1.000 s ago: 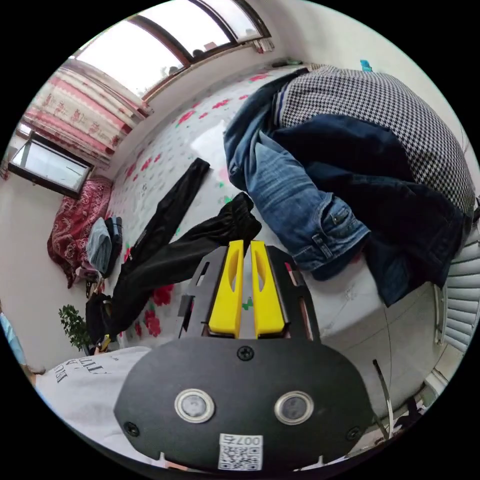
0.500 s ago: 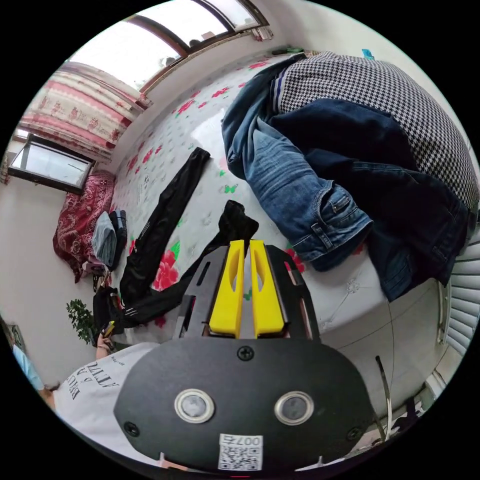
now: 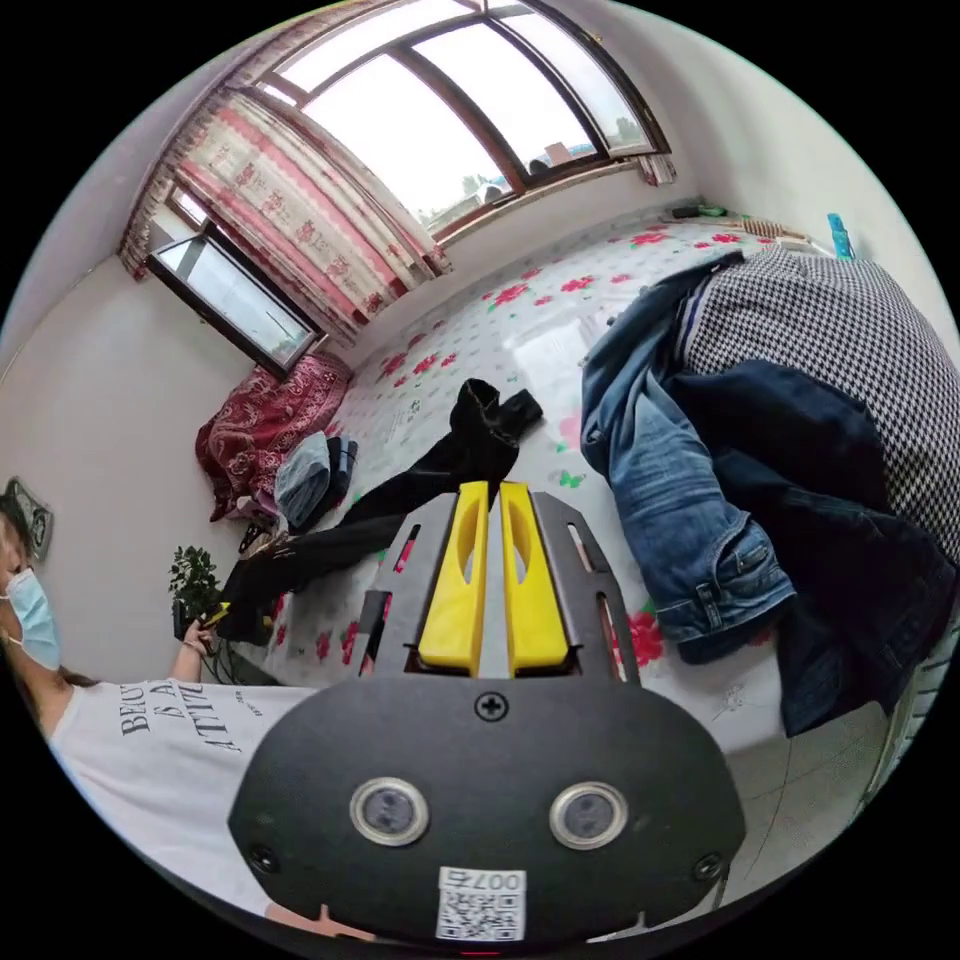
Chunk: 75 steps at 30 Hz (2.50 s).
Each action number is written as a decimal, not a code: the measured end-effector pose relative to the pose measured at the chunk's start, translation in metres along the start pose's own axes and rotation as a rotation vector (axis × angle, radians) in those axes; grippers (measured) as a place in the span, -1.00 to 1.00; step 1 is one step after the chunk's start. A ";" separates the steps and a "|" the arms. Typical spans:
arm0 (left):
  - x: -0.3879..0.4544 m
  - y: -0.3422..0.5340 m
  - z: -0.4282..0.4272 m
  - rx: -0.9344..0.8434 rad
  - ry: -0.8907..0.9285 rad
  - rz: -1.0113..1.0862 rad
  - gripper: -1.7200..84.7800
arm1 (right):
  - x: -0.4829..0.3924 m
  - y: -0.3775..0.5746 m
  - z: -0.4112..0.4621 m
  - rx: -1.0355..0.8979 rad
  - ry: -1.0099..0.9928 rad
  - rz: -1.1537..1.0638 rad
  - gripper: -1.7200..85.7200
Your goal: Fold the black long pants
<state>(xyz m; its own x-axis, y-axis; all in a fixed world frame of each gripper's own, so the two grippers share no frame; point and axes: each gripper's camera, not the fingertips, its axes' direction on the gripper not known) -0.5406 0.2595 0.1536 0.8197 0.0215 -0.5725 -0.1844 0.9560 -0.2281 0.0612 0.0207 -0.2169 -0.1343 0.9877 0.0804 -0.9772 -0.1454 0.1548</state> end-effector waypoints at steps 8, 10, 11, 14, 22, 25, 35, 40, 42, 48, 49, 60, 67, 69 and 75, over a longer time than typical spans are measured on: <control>-0.103 0.085 0.147 -0.294 -0.155 -0.251 -0.95 | 0.100 0.113 0.172 -0.504 0.301 0.231 -0.97; -0.107 0.083 0.141 -0.243 -0.117 -0.259 -0.95 | 0.102 0.115 0.172 -0.483 0.306 0.220 -0.96; -0.103 0.080 0.141 -0.236 -0.125 -0.238 -0.95 | 0.102 0.110 0.166 -0.459 0.274 0.215 -0.96; -0.094 0.084 0.159 -0.273 -0.182 -0.173 -0.94 | 0.093 0.102 0.157 -0.403 0.250 0.160 -0.96; -0.112 0.130 0.224 -0.301 -0.209 -0.226 -0.83 | 0.110 0.160 0.217 -0.615 0.490 0.145 -0.92; -0.103 0.138 0.221 -0.327 -0.282 -0.195 -0.81 | 0.111 0.163 0.215 -0.583 0.508 0.181 -0.90; -0.027 0.155 0.243 -0.185 -0.395 -0.072 -0.81 | 0.073 0.124 0.275 -0.426 0.480 -0.012 -0.89; -0.004 0.144 0.321 -0.265 -0.369 -0.026 -0.83 | 0.081 0.132 0.357 -0.609 0.618 -0.068 -0.94; -0.001 0.142 0.338 -0.270 -0.384 -0.020 -0.85 | 0.083 0.126 0.358 -0.548 0.631 -0.045 -0.95; 0.000 0.119 0.362 -0.240 -0.382 -0.013 -0.85 | 0.096 0.107 0.362 -0.514 0.698 0.072 -0.96; 0.003 0.110 0.365 -0.230 -0.387 0.001 -0.85 | 0.092 0.106 0.362 -0.507 0.722 0.061 -0.96; 0.022 -0.047 0.454 -0.281 -0.525 0.212 -0.77 | -0.045 -0.025 0.447 -0.373 0.548 -0.367 -0.82; 0.032 -0.113 0.528 -0.396 -0.603 0.425 -0.73 | -0.077 -0.170 0.553 -0.319 0.436 -0.355 -0.77; 0.027 -0.113 0.552 -0.465 -0.669 0.466 -0.76 | -0.072 -0.210 0.590 -0.333 0.437 -0.314 -0.76; 0.008 -0.117 0.560 -0.495 -0.625 0.471 -0.96 | -0.043 -0.249 0.658 -0.434 0.518 -0.223 -0.83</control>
<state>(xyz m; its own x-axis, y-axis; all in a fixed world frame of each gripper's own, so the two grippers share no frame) -0.2092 0.3118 0.6165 0.7186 0.6673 -0.1959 -0.6654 0.5778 -0.4726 0.4189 -0.0233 0.3887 0.1205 0.9073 -0.4028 -0.9535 -0.0072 -0.3014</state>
